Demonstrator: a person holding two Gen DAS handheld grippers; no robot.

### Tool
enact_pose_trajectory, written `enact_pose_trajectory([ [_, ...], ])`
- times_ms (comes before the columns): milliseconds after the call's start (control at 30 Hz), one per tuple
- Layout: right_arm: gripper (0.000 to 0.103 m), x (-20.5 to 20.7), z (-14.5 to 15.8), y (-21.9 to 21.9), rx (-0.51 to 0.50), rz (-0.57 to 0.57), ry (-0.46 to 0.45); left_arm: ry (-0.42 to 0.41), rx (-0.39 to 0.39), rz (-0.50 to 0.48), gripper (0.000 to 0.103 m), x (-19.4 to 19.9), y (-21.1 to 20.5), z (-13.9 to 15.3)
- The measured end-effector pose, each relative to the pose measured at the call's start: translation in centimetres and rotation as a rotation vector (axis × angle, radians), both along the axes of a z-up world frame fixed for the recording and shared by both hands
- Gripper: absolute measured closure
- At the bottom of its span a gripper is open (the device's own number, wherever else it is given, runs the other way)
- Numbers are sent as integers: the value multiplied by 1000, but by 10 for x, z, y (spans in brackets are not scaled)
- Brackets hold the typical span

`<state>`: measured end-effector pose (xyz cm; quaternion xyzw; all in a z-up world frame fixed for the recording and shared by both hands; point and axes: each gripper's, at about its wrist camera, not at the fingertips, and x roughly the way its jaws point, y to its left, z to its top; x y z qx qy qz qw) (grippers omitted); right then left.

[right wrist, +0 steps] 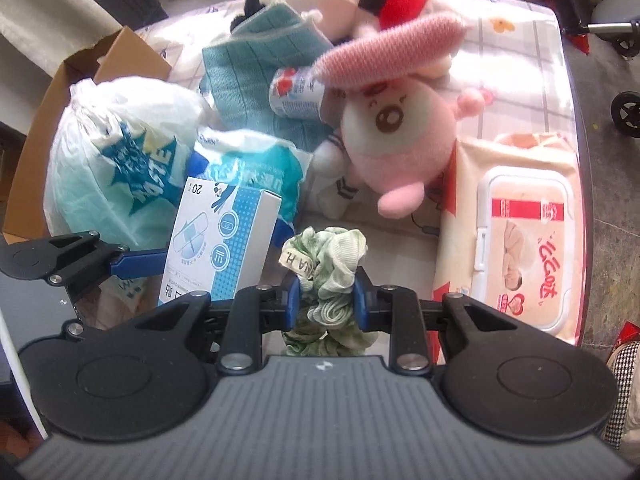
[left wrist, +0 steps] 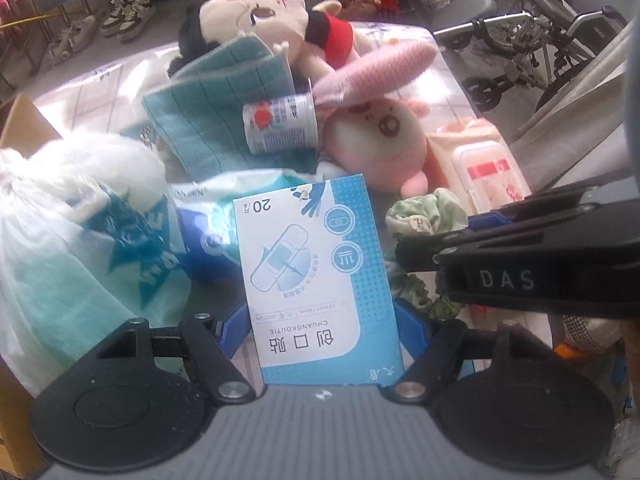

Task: Organize soft objects
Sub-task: 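Lift the bandage box and scrunchie and carry them over the cardboard box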

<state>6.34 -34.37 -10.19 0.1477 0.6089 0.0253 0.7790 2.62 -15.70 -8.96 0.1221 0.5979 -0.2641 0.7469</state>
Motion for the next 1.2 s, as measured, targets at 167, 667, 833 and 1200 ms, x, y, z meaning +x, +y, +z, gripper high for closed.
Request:
enact_pose_trajectory([
  [167, 78, 31, 39, 6, 14, -27, -93, -71, -28, 12, 27, 31, 0, 30],
  [667, 78, 172, 117, 83, 119, 7, -307, -249, 7, 98, 27, 144, 69, 118],
  [833, 78, 217, 127, 143, 182, 65, -341, -261, 49, 177, 27, 175, 123, 124],
  [1200, 78, 285, 113, 290, 247, 180, -295, -266, 105, 340, 27, 228, 252, 117],
])
